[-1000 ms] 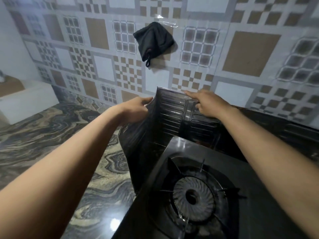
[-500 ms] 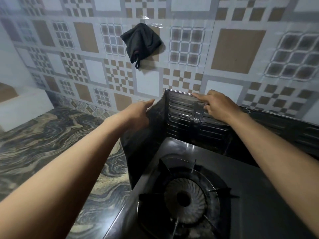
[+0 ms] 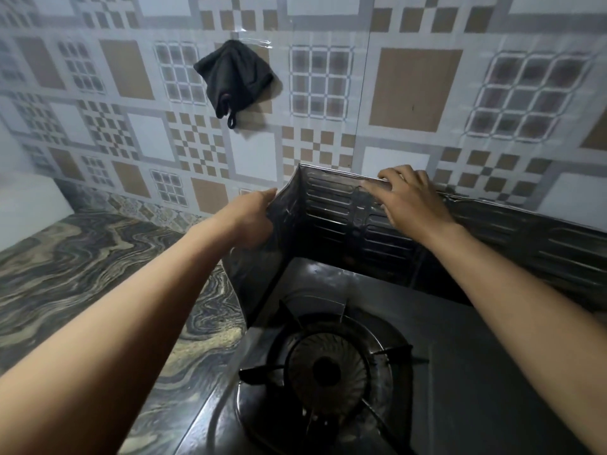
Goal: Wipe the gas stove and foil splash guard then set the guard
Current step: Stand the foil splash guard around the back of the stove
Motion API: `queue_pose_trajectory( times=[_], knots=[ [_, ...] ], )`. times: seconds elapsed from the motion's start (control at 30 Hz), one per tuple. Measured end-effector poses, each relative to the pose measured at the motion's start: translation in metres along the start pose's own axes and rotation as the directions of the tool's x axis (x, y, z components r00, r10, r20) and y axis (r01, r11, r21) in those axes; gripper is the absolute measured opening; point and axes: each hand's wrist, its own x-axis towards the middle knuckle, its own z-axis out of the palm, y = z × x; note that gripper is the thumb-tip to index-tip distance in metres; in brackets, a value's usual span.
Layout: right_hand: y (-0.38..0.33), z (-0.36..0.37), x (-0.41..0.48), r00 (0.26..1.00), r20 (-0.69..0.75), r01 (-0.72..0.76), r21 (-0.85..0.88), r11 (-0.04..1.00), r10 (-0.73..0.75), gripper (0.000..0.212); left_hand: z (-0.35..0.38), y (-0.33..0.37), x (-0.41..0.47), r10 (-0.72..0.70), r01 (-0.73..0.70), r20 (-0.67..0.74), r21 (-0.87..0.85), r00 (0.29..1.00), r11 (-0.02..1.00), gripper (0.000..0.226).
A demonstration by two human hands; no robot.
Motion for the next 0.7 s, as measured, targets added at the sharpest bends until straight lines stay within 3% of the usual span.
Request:
queue_pose_trajectory(
  times=[0.3, 0.43, 0.57, 0.7],
  knots=[
    [-0.008, 0.009, -0.047, 0.986, 0.143, -0.046, -0.260, 0.965, 0.085, 0.086, -0.001, -0.003, -0.005, 0.041, -0.041, 0.000, -0.012, 0.999, 0.999, 0.072],
    [-0.004, 0.016, -0.053, 0.957, 0.278, 0.035, -0.374, 0.927, 0.076, 0.084, 0.001, -0.008, -0.003, 0.106, -0.106, -0.033, -0.004, 0.994, 0.994, 0.070],
    [0.010, 0.027, -0.043, 0.969, 0.241, 0.051, -0.401, 0.915, 0.052, 0.094, 0.004, -0.012, 0.000, 0.088, -0.087, -0.046, 0.022, 0.995, 0.996, 0.081],
    [0.024, 0.034, -0.040, 0.973, 0.231, 0.097, -0.407, 0.908, 0.000, 0.093, 0.000, -0.005, -0.002, 0.104, -0.099, -0.136, 0.041, 0.985, 0.994, 0.078]
  ],
)
